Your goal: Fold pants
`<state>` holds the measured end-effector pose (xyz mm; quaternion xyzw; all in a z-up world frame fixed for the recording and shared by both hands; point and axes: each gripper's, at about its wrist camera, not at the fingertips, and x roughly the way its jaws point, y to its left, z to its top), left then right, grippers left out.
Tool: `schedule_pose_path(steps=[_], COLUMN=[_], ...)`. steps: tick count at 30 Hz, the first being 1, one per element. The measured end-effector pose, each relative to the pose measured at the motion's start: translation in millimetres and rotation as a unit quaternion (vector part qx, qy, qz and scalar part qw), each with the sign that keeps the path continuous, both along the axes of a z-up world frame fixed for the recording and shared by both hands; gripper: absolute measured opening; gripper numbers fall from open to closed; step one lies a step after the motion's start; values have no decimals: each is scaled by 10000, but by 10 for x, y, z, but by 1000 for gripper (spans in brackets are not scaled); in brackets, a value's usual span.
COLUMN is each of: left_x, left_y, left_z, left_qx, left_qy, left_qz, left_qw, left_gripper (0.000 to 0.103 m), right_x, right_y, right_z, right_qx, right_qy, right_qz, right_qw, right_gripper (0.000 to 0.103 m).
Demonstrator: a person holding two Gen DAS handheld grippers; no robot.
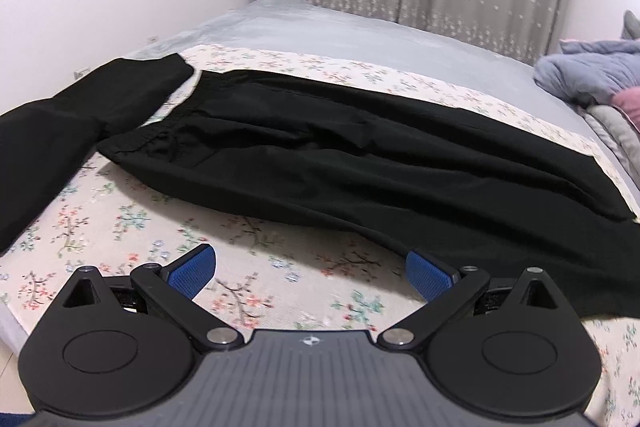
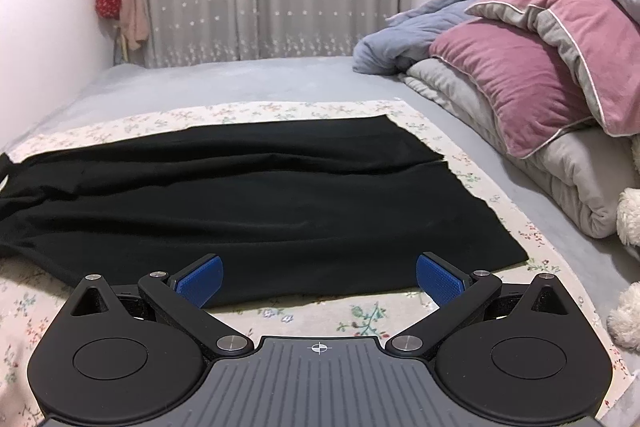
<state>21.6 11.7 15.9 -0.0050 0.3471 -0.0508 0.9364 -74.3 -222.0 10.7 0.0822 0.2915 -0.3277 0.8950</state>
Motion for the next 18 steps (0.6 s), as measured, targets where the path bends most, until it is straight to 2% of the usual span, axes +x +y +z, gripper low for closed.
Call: schedule_pose_path(steps=[4, 7, 11, 14, 16, 18], left_x=[105, 295, 603, 832, 1012, 1172], left_y=[206, 482, 836, 989, 1139, 1302], left_z=[33, 64, 212, 302, 222, 37], left_qx=[-21, -394, -1160, -1114, -1156, -1478], left_qy=[31, 183, 445, 435, 624, 946], left_qz=[196, 591, 1007, 1155, 1474, 1784], left_qw=[9998, 9973, 9871, 9861, 9803, 9682], left_gripper=[103, 103, 103, 103, 103, 103], right_x=[13, 35, 37, 36, 26, 12], right_y=[-75, -174, -407, -673, -866, -1019], right_z=[-38, -47, -52, -119, -185, -243], right_qx=[43, 71, 340, 784, 1171, 1448], right_qy=[110, 153, 121, 123, 79, -6], right_qz=[-105, -247, -534, -976, -1258, -1448], right_qw=[9999, 9996, 9979, 9921, 9851, 9788], right_gripper=[103, 103, 103, 103, 103, 103])
